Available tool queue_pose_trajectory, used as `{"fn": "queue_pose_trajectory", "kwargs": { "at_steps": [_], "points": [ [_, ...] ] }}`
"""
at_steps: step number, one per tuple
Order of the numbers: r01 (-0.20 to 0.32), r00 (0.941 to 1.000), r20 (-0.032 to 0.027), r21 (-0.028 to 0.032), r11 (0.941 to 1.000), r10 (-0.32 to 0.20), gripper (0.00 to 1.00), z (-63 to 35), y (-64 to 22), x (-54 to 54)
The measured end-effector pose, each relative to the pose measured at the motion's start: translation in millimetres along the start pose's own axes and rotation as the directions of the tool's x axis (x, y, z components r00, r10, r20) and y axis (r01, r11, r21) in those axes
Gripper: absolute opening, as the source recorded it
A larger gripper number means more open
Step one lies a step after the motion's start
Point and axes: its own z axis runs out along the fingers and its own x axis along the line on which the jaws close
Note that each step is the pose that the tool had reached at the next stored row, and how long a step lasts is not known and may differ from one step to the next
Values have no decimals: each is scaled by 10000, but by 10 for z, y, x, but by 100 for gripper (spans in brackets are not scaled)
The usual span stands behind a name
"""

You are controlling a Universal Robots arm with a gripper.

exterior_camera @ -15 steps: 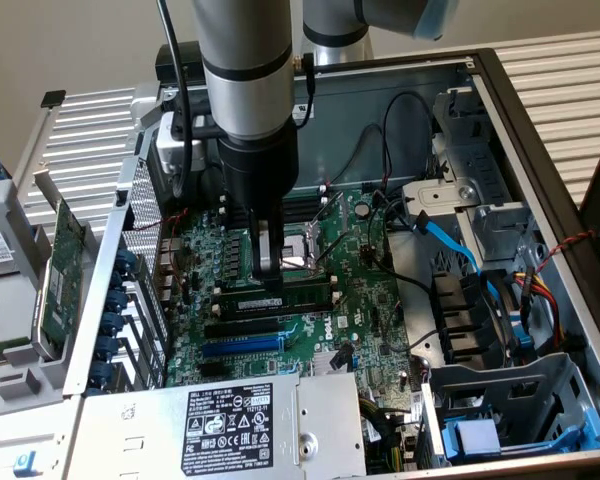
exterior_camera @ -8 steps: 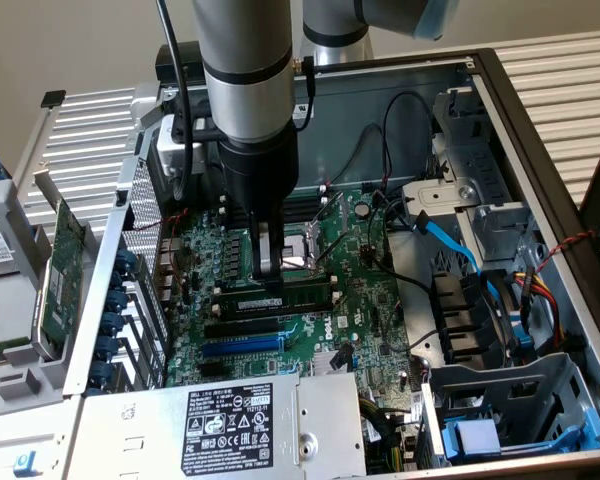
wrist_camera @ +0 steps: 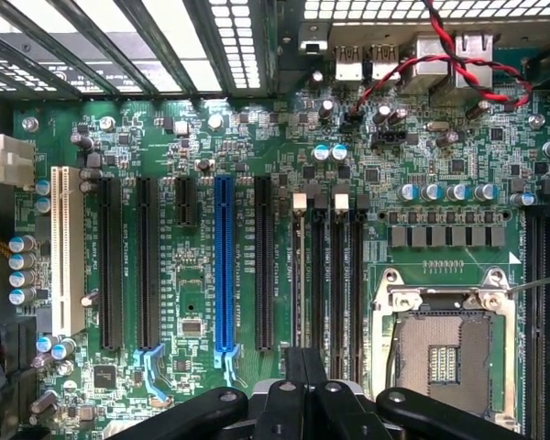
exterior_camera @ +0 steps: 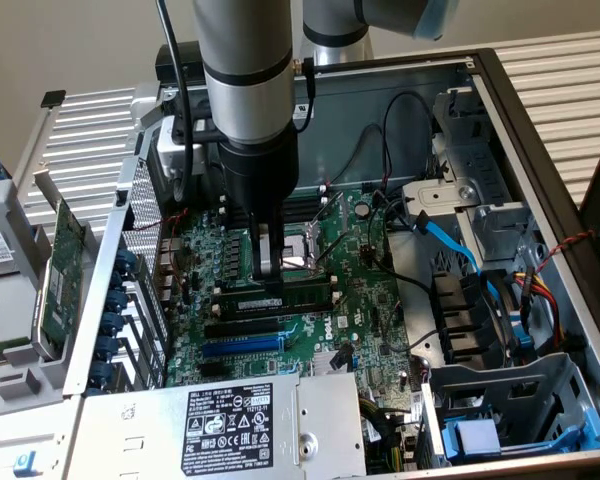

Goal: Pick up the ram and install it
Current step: 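Press down the ram until it locks into place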

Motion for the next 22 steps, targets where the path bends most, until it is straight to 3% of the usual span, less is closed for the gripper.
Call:
{"fn": "queue_pose_trajectory", "kwargs": {
  "at_steps": [17,22],
  "points": [
    [0,10000,-2,0,10000,0,11,7,0,18],
    [1,10000,32,0,10000,-1,11,13,0,17]
  ]
}}
